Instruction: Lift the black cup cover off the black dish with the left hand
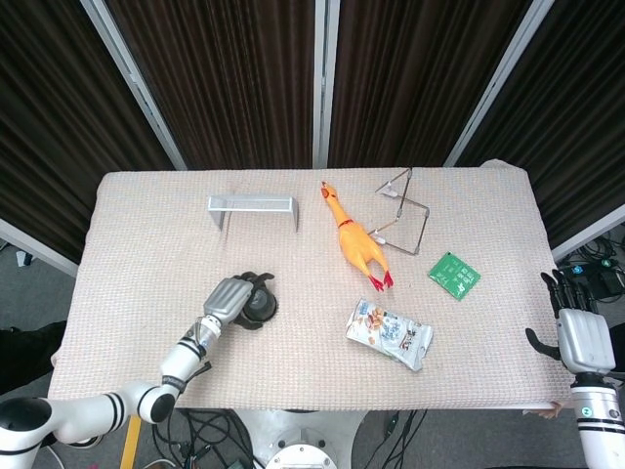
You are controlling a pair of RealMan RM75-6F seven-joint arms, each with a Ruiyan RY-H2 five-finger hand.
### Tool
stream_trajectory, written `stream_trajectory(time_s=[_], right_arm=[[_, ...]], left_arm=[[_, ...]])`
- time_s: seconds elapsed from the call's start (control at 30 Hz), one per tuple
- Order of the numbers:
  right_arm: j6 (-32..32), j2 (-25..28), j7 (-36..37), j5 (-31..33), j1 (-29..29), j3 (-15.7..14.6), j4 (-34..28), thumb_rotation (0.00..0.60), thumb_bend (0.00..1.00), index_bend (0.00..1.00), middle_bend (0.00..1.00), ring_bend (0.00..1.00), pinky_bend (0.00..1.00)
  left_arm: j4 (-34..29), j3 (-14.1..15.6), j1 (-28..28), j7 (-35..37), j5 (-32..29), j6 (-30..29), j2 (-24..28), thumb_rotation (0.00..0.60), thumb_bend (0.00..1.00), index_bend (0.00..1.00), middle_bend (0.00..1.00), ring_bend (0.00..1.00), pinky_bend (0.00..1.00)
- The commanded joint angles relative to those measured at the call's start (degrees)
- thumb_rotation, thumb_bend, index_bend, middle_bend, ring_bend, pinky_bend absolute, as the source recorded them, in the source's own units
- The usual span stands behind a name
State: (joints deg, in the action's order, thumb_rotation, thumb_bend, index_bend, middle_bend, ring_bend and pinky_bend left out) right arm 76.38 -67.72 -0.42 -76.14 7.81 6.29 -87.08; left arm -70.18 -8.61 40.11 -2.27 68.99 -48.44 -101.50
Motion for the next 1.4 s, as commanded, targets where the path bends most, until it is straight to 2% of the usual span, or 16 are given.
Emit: stream_trajectory(time_s=[0.03, 0.27, 0.5, 0.63, 0.83, 1.1, 1.2, 1.27, 1.33, 1.4], right_arm=[[-0.06, 0.03, -0.02, 0.04, 0.01, -0.01, -0.05, 0.600, 0.19, 0.00, 0.00, 0.00, 0.00], [-0.04, 0.27, 0.01, 0.20, -0.01, 0.13, -0.18, 0.600, 0.19, 0.00, 0.00, 0.00, 0.00], [0.12, 0.47, 0.58, 0.54, -0.35, 0.17, 0.18, 0.600, 0.19, 0.00, 0.00, 0.00, 0.00], [0.58, 0.61, 1.00, 0.60, -0.66, 0.28, 0.58, 0.600, 0.19, 0.00, 0.00, 0.00, 0.00], [1.04, 0.47, 1.63, 0.48, -1.17, 0.09, 1.12, 0.600, 0.19, 0.00, 0.00, 0.00, 0.00], [1.83, 1.33, 3.42, -1.55, -1.13, 0.04, -0.18, 0.600, 0.19, 0.00, 0.01, 0.00, 0.00], [1.98, 1.47, 3.70, -2.07, -1.05, 0.01, -0.81, 0.600, 0.19, 0.00, 0.01, 0.00, 0.00], [1.95, 1.42, 3.49, -2.23, -1.04, -0.11, -0.95, 0.600, 0.19, 0.00, 0.01, 0.00, 0.00], [1.85, 1.27, 3.30, -2.22, -1.06, -0.27, -0.94, 0.600, 0.19, 0.00, 0.01, 0.00, 0.00], [1.77, 1.14, 3.19, -2.15, -1.10, -0.36, -0.85, 0.600, 0.19, 0.00, 0.01, 0.00, 0.00]], left_arm=[[0.24, -0.04, -0.08, 0.19, -0.01, -0.14, -0.13, 0.600, 0.17, 0.17, 0.34, 0.20, 0.31], [-1.33, -0.81, -0.10, 0.19, -0.20, -0.89, 1.03, 0.600, 0.22, 0.21, 0.36, 0.22, 0.33], [-7.02, -2.14, -0.07, -1.75, -1.89, -1.12, 5.83, 0.600, 0.24, 0.34, 0.39, 0.25, 0.36], [-11.18, -2.89, -0.16, -3.41, -4.14, -0.78, 9.89, 0.600, 0.25, 0.38, 0.41, 0.26, 0.38], [-15.70, -3.38, -0.34, -4.54, -7.53, 0.50, 16.12, 0.600, 0.25, 0.40, 0.42, 0.28, 0.39], [-23.42, -6.88, -0.61, -6.35, -9.51, -2.94, 26.14, 0.600, 0.25, 0.39, 0.43, 0.28, 0.40], [-28.61, -8.96, -0.69, -7.81, -8.63, -6.43, 29.84, 0.600, 0.25, 0.39, 0.43, 0.28, 0.40], [-32.05, -10.70, -1.20, -10.03, -5.55, -12.32, 31.13, 0.600, 0.26, 0.39, 0.43, 0.28, 0.40], [-33.31, -11.48, -1.78, -13.99, -0.75, -19.61, 30.42, 0.600, 0.25, 0.39, 0.43, 0.28, 0.40], [-33.37, -10.93, -2.50, -16.41, 1.22, -23.64, 28.77, 0.600, 0.26, 0.40, 0.43, 0.29, 0.40]])
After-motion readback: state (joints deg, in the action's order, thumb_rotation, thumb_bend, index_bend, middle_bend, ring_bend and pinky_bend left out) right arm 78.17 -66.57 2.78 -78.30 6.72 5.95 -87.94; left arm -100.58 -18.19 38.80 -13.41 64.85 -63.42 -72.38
